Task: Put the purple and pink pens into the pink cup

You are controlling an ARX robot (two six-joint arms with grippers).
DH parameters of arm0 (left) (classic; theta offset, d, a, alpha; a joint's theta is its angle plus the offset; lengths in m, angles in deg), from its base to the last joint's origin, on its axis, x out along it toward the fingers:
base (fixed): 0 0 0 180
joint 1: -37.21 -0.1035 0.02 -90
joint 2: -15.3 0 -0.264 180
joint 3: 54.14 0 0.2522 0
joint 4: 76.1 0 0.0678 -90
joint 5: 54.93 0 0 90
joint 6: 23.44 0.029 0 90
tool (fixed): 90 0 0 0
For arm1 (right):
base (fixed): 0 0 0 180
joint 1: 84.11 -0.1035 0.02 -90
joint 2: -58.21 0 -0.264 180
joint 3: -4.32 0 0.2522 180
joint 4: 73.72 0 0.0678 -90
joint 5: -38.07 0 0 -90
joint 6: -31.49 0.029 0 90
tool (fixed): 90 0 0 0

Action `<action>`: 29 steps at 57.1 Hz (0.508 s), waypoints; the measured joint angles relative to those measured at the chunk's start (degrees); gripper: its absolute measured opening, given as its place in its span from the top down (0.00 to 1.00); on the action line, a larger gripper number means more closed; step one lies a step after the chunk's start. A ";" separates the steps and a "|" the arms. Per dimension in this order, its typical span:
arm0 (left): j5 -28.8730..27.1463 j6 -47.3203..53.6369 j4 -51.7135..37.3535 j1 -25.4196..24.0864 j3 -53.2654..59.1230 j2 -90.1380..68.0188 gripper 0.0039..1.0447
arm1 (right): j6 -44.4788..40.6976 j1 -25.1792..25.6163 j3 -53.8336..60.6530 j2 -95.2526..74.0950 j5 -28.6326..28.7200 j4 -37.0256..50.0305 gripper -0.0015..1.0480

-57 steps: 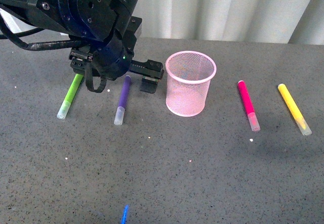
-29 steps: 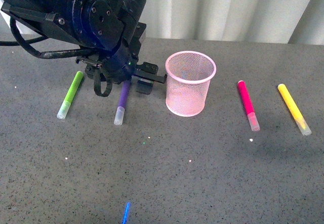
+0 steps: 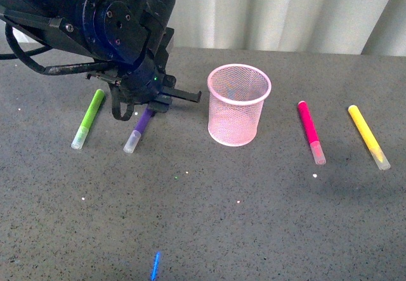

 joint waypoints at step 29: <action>2.99 -20.06 -17.92 2.23 4.57 16.50 0.88 | 0.00 0.00 0.00 0.00 0.00 0.00 0.07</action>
